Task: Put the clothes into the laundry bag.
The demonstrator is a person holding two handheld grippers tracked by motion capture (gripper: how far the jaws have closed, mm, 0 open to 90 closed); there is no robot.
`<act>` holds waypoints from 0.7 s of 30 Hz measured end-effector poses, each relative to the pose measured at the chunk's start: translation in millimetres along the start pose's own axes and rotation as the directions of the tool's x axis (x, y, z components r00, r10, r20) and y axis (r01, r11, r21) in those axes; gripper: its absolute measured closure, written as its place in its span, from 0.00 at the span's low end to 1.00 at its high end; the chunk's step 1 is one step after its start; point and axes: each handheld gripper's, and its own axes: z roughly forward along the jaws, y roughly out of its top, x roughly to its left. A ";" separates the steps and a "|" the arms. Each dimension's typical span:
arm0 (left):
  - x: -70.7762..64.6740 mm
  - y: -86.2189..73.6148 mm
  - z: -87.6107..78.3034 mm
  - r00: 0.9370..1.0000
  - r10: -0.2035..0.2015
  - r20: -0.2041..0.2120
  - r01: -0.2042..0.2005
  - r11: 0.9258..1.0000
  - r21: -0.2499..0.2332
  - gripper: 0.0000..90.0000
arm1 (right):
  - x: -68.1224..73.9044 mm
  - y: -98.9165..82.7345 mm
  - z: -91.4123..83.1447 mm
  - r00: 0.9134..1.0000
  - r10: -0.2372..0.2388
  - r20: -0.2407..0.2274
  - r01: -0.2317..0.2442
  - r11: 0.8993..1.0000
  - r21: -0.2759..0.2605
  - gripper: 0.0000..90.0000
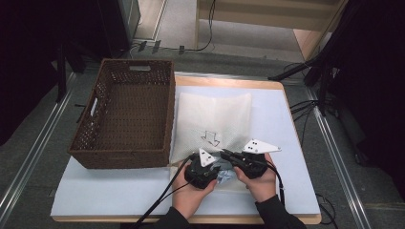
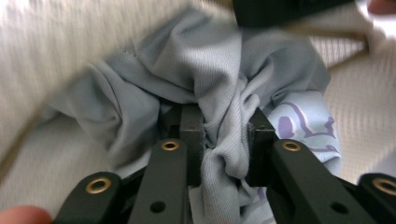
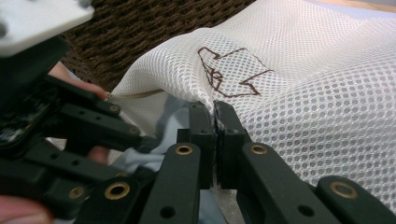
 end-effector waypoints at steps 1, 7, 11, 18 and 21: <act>0.2 3.2 2.2 1.000 -0.013 -0.008 0.013 1.000 -0.014 0.84 | 0.2 0.4 -0.4 1.000 0.000 -0.002 0.000 1.000 0.000 0.99; 8.2 9.1 15.3 0.992 -0.080 -0.103 0.070 0.993 -0.094 0.84 | 0.2 1.4 -1.6 1.000 -0.002 -0.002 0.002 1.000 -0.007 0.99; 9.2 6.4 17.9 0.995 -0.065 -0.080 0.056 0.993 -0.103 0.78 | -2.0 0.0 -1.7 1.000 0.001 0.005 -0.001 1.000 0.003 0.99; 13.2 -0.4 -8.4 1.000 -0.009 0.004 0.009 0.995 -0.099 0.56 | -4.6 -0.6 -2.1 1.000 0.012 0.017 -0.012 1.000 0.002 0.99; 17.9 -4.3 -22.9 0.999 -0.014 0.032 0.017 0.994 -0.108 0.54 | -4.7 -0.4 -2.0 1.000 0.014 0.019 -0.014 1.000 0.001 0.99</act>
